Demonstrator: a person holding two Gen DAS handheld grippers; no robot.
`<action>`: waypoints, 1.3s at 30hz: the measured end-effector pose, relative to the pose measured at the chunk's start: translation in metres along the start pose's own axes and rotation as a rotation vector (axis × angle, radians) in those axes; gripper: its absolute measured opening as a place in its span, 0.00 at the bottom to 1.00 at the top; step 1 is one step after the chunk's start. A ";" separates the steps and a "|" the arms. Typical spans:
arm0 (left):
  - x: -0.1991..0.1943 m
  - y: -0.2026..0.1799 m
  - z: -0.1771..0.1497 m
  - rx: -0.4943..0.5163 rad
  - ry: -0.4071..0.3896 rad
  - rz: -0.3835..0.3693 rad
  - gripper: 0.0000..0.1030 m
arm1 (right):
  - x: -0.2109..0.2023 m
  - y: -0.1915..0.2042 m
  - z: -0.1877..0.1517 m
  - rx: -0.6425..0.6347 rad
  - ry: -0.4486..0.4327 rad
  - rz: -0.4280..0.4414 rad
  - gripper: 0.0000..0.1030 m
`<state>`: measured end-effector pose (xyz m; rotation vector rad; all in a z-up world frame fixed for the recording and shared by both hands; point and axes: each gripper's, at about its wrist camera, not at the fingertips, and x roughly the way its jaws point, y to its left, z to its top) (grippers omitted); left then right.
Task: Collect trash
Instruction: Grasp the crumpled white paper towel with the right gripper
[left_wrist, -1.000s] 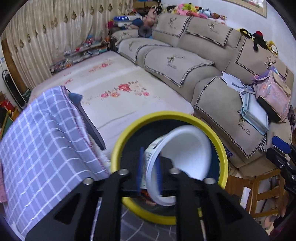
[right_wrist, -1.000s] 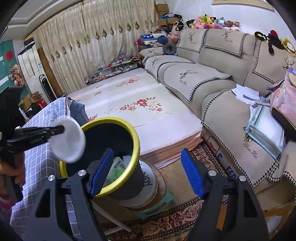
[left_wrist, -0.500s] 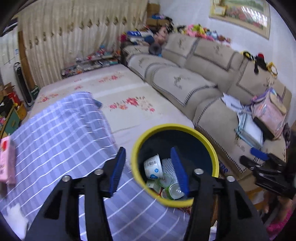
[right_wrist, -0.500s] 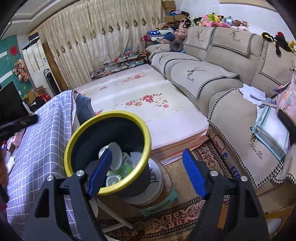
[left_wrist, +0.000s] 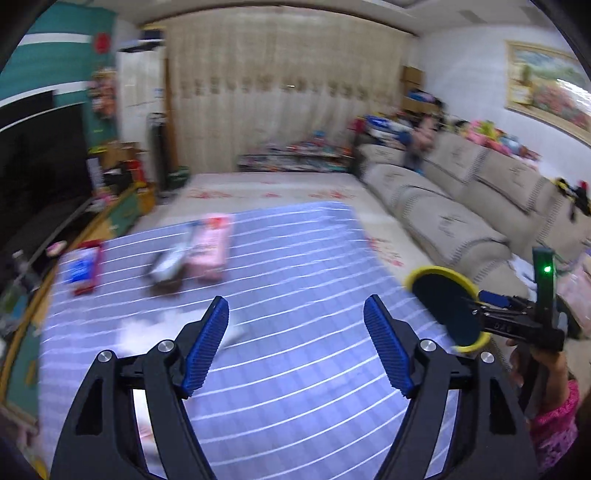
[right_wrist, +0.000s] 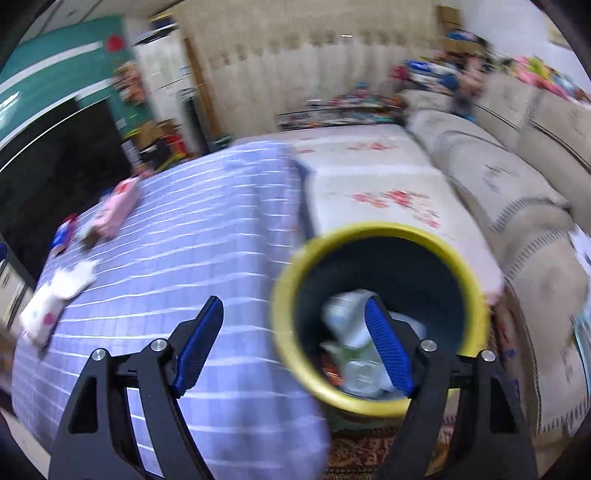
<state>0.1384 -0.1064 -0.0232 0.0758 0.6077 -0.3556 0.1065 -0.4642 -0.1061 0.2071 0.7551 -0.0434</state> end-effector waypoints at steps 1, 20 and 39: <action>-0.008 0.009 -0.003 -0.008 -0.005 0.028 0.74 | 0.005 0.017 0.004 -0.029 0.009 0.035 0.73; -0.077 0.129 -0.062 -0.194 -0.004 0.179 0.77 | 0.124 0.283 0.032 -0.415 0.236 0.313 0.73; -0.055 0.146 -0.076 -0.256 0.039 0.153 0.77 | 0.154 0.311 0.021 -0.483 0.276 0.306 0.06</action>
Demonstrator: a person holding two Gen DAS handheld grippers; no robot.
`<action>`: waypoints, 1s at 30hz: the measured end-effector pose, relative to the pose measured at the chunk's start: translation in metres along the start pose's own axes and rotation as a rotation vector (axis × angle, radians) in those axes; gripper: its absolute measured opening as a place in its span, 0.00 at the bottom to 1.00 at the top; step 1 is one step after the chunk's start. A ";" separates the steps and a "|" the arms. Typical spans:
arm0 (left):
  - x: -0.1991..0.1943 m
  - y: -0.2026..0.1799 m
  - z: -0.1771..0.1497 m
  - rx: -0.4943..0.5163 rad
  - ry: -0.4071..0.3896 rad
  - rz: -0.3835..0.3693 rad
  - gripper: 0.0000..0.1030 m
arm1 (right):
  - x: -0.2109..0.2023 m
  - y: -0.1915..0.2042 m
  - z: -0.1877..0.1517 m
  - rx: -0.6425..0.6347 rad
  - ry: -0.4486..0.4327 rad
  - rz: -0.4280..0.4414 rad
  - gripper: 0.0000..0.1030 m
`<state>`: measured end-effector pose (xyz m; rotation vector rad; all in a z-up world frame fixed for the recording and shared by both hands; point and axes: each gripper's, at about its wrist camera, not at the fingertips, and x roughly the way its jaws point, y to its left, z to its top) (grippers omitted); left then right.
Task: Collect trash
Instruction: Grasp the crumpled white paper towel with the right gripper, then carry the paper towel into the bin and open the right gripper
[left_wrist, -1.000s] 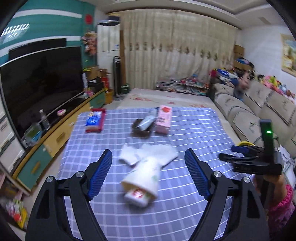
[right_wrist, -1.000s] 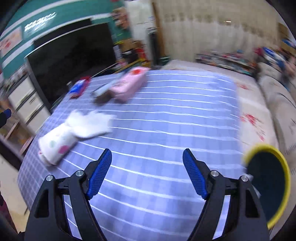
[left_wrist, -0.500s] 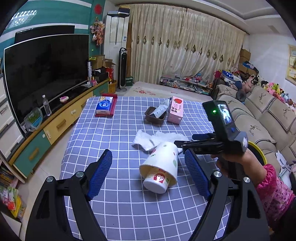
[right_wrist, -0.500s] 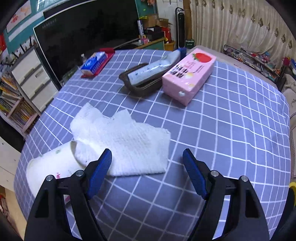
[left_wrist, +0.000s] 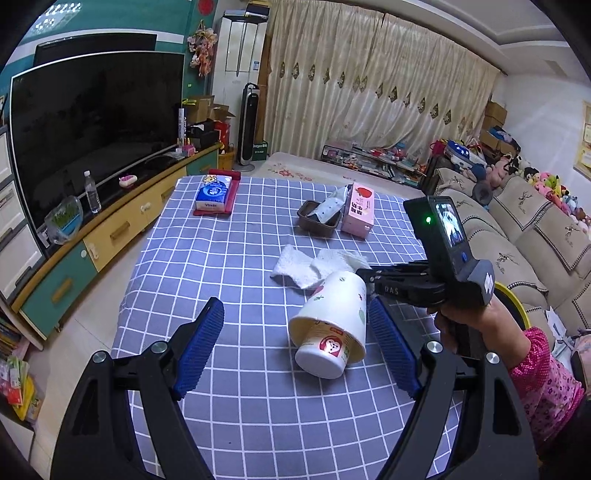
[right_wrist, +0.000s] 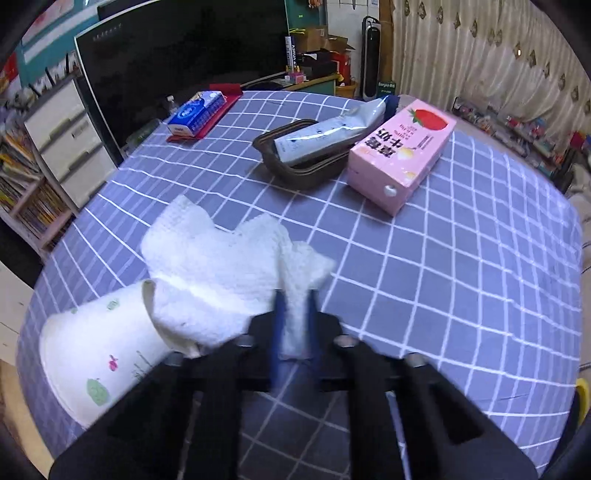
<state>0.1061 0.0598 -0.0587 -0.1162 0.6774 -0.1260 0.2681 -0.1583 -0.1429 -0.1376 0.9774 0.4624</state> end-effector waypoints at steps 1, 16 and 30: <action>0.001 -0.001 0.000 0.002 0.002 0.001 0.77 | -0.001 -0.002 0.000 0.016 0.000 0.008 0.05; 0.008 -0.007 -0.006 0.000 0.021 -0.009 0.77 | -0.128 -0.043 -0.015 0.144 -0.240 0.046 0.05; 0.015 -0.025 -0.001 0.032 0.020 -0.041 0.78 | -0.262 -0.154 -0.112 0.361 -0.405 -0.258 0.06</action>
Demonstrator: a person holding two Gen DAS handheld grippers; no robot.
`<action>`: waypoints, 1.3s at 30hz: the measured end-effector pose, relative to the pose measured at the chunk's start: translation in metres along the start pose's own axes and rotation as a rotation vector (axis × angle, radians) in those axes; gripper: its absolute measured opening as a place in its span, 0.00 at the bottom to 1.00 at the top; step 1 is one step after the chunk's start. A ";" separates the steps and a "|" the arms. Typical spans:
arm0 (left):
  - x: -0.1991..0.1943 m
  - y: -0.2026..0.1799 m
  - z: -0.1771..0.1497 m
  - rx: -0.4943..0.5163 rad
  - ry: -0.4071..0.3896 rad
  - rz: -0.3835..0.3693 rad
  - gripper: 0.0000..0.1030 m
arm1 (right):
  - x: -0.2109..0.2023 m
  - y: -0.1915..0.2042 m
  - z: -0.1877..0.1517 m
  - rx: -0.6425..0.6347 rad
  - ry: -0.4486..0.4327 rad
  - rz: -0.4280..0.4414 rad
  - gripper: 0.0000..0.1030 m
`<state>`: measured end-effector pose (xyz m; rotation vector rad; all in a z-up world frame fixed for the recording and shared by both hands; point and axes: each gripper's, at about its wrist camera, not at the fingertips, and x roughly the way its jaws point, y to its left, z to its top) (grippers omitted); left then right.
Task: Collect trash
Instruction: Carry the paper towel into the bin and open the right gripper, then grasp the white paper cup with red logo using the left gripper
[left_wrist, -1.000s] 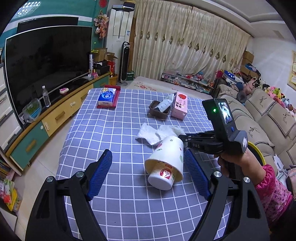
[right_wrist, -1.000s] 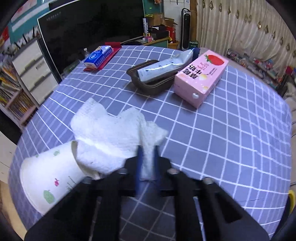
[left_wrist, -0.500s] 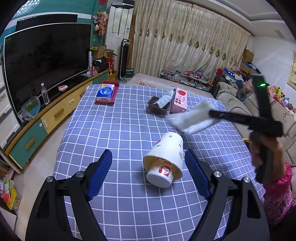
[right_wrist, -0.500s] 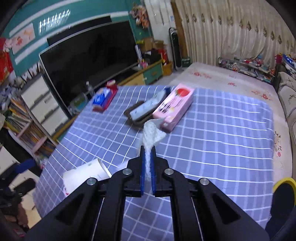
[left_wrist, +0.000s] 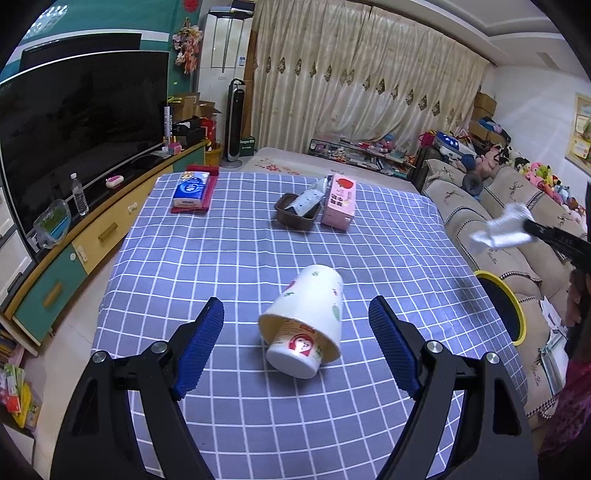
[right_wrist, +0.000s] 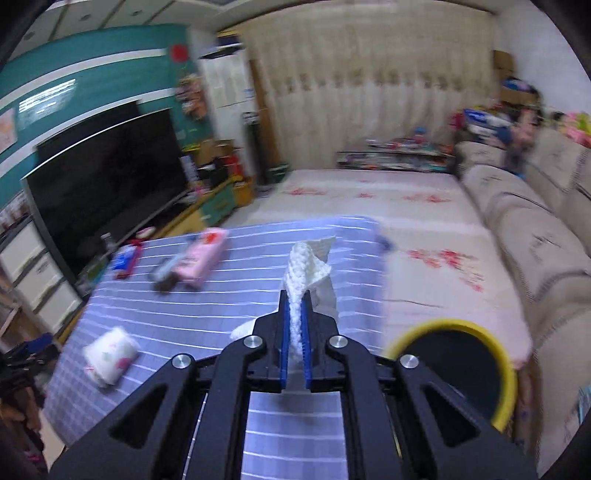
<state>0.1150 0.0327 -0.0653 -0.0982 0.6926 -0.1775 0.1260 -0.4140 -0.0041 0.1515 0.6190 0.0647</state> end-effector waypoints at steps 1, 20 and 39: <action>0.001 -0.002 0.000 0.003 0.002 -0.003 0.77 | -0.003 -0.013 -0.003 0.019 0.002 -0.030 0.06; 0.013 -0.037 0.005 0.064 0.022 -0.016 0.78 | 0.066 -0.162 -0.084 0.235 0.216 -0.308 0.18; 0.011 -0.011 -0.016 0.066 0.065 0.005 0.78 | 0.059 -0.137 -0.087 0.198 0.194 -0.281 0.36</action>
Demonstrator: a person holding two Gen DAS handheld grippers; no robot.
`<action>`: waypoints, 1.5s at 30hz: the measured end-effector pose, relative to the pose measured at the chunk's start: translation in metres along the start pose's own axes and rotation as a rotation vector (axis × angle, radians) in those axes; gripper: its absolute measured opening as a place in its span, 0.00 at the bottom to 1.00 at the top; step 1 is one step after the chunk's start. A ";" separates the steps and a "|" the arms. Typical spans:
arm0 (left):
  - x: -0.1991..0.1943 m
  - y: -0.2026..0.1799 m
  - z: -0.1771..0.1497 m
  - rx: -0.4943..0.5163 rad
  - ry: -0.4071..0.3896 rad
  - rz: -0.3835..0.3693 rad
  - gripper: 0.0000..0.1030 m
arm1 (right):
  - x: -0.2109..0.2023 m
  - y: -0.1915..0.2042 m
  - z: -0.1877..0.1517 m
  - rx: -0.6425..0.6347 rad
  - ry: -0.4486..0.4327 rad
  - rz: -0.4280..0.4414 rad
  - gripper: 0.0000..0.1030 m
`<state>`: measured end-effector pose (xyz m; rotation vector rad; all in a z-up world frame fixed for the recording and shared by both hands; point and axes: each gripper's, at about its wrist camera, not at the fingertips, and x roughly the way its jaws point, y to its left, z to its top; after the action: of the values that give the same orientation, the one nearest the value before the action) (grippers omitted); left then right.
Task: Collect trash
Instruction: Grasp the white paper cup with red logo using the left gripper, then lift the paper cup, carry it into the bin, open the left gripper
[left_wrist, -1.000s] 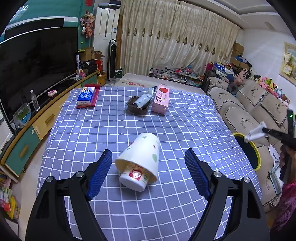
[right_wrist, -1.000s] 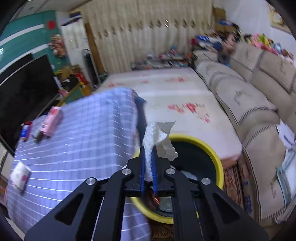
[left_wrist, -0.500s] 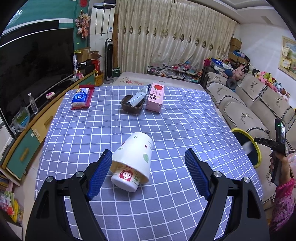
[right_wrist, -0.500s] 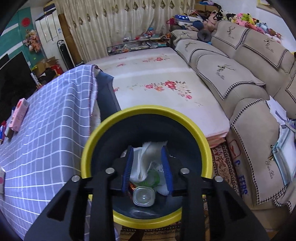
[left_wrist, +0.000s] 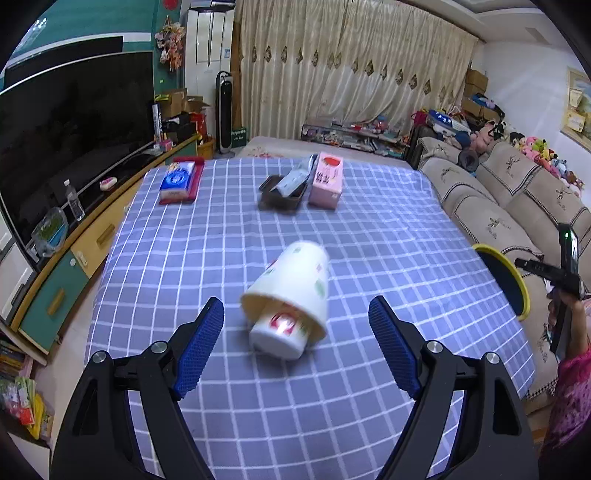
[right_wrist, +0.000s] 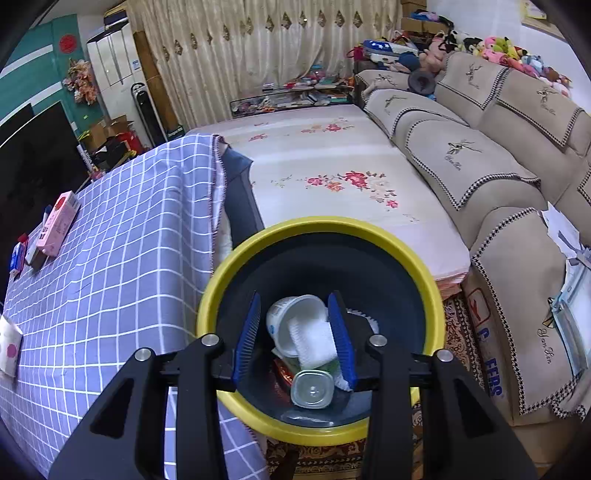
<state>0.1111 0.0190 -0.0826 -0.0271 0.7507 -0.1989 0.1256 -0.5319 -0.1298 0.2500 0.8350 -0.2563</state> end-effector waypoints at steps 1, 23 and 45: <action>0.002 0.004 -0.004 -0.002 0.011 -0.002 0.77 | 0.000 0.002 0.001 -0.004 0.002 0.004 0.36; 0.072 0.013 -0.020 0.128 0.111 -0.056 0.54 | 0.007 0.025 0.002 -0.036 0.028 0.020 0.40; 0.053 0.013 -0.021 0.122 0.107 -0.045 0.46 | 0.007 0.030 0.002 -0.043 0.031 0.055 0.41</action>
<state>0.1368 0.0226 -0.1347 0.0833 0.8436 -0.2909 0.1409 -0.5055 -0.1301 0.2371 0.8618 -0.1828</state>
